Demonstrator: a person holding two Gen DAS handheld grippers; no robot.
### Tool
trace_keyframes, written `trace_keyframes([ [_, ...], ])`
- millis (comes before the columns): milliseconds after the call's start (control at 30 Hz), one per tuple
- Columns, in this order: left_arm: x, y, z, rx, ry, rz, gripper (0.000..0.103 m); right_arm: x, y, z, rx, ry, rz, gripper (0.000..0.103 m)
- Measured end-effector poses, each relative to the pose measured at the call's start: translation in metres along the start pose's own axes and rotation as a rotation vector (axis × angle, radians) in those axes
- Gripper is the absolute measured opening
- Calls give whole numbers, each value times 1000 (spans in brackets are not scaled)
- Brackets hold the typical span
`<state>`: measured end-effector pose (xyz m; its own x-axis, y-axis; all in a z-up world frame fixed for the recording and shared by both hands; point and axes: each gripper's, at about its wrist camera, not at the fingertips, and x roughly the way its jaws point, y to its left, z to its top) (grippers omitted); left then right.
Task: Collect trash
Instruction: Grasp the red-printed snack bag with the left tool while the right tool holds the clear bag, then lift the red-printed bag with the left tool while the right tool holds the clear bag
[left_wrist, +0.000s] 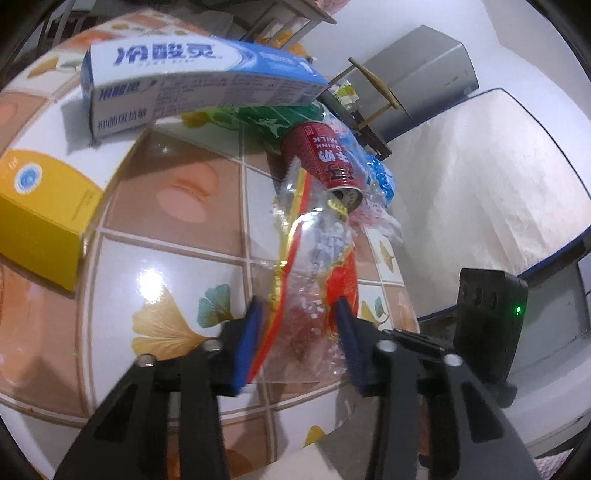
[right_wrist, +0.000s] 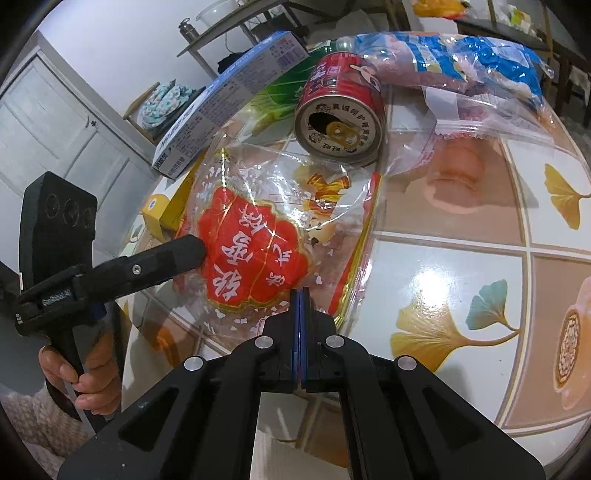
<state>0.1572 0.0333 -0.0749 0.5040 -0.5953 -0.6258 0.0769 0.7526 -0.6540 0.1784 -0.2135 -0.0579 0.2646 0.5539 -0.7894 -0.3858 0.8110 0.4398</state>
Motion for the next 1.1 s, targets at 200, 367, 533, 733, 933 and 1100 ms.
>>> trace_keyframes([
  [200,-4,-22,-9,171,-23,160,24,-5,-10,-3,35,-10,23,0],
  [367,-3,-37,-21,309,-19,285,15,-34,-14,-10,45,-68,16,5],
  [533,-3,-32,-24,330,-13,314,12,-94,-27,-9,25,-224,-113,38],
  [733,-10,-21,-27,296,-18,327,11,-117,-54,18,48,-280,-209,64],
  [933,-17,-9,-30,244,-15,320,11,-81,-105,42,421,-181,62,71],
  [1100,-18,-6,-30,232,-13,315,11,-60,-134,42,667,-200,267,71],
])
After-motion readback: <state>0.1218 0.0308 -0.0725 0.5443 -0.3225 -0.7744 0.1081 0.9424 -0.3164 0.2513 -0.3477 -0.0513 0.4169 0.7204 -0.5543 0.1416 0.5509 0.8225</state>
